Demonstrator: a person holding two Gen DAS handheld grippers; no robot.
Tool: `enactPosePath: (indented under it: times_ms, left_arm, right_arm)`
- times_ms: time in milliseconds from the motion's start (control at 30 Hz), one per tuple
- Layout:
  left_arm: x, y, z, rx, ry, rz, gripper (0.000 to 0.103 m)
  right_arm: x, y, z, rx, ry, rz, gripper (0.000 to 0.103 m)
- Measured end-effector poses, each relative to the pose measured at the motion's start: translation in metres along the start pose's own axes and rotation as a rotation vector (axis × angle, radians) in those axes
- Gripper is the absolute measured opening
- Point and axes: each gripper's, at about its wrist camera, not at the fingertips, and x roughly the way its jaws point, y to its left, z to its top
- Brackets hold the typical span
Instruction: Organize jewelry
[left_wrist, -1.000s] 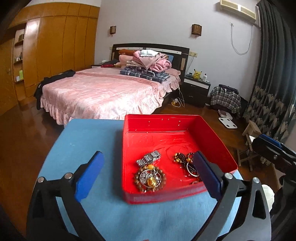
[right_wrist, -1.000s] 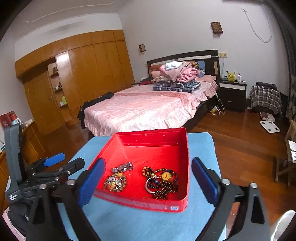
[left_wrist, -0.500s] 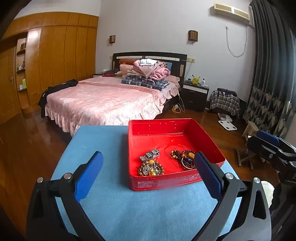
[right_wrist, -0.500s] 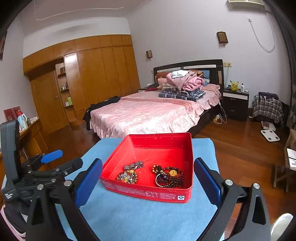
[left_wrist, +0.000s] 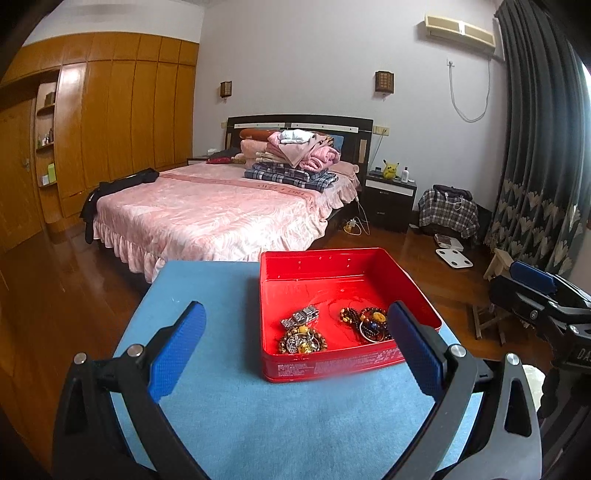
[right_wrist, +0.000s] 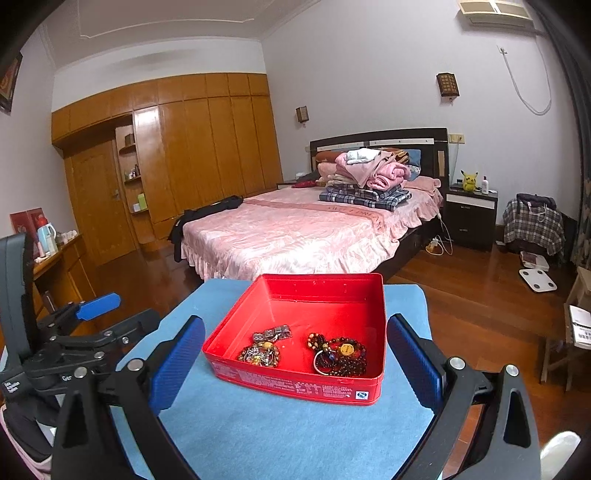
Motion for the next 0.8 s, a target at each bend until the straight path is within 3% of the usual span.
enactPosePath:
  times_ms: [800]
  left_arm:
    - [-0.0021, 0.0018, 0.0001, -0.003, -0.004, -0.002, 0.096]
  right_arm:
    - [-0.001, 0.0034, -0.0027, -0.009, 0.002, 0.0, 0.097]
